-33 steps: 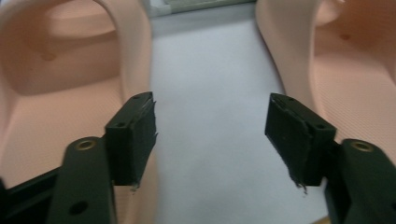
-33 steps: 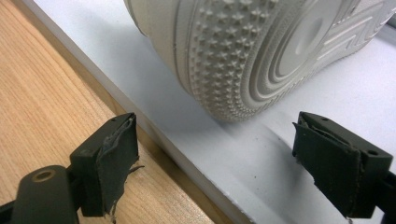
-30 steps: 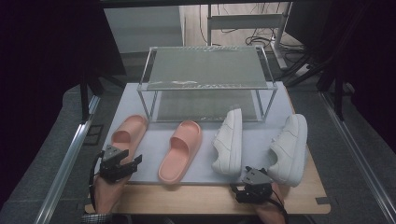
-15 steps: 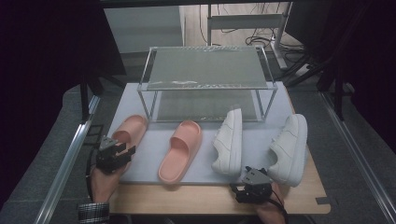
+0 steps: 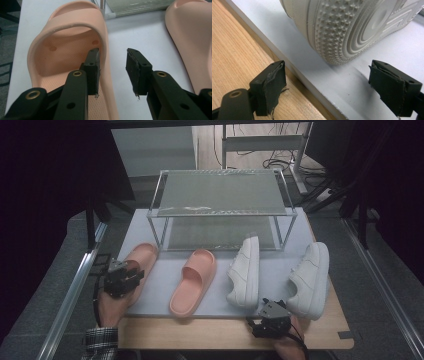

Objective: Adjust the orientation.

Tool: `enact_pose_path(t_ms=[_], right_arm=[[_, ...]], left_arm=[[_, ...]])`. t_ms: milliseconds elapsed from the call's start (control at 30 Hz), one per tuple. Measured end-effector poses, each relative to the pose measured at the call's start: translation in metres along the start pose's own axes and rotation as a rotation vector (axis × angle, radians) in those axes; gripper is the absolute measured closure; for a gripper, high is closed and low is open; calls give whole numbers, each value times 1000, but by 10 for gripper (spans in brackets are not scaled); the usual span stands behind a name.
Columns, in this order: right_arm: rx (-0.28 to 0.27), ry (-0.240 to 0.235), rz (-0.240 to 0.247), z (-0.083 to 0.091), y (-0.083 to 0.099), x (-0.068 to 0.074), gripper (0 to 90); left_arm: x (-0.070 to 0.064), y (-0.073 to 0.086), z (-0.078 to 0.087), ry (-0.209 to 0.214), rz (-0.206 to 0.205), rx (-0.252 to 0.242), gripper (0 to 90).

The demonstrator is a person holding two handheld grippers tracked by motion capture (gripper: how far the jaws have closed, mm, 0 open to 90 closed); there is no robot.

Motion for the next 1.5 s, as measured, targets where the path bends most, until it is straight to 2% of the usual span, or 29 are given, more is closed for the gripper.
enact_pose_path(t_ms=[300, 433, 800, 1000, 1133, 1500], right_arm=[[2, 2, 8, 0, 0, 0, 147], [2, 2, 7, 0, 0, 0, 147], [2, 3, 8, 0, 0, 1, 147], [2, 4, 10, 0, 0, 1, 147], [2, 4, 14, 0, 0, 1, 147], [2, 4, 15, 0, 0, 0, 147]], left_arm=[[0, -4, -10, 2, -13, 14, 662], [0, -5, -15, -10, -22, 28, 672], [4, -3, -25, -27, -5, 52, 769], [6, -3, -26, -35, 12, 61, 832], [7, -3, -26, -42, 19, 54, 841], [7, -5, -23, -63, 0, 46, 858]])
Point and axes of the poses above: each handheld gripper's, and its own axes: z roughly backward along the jaws, y roughly out of its underside, x roughly to its left, the point moved 7 cm from there along -z, roughly forward along the jaws, and after that the axes turned 13 degrees about -x, right-handed, at the moved point
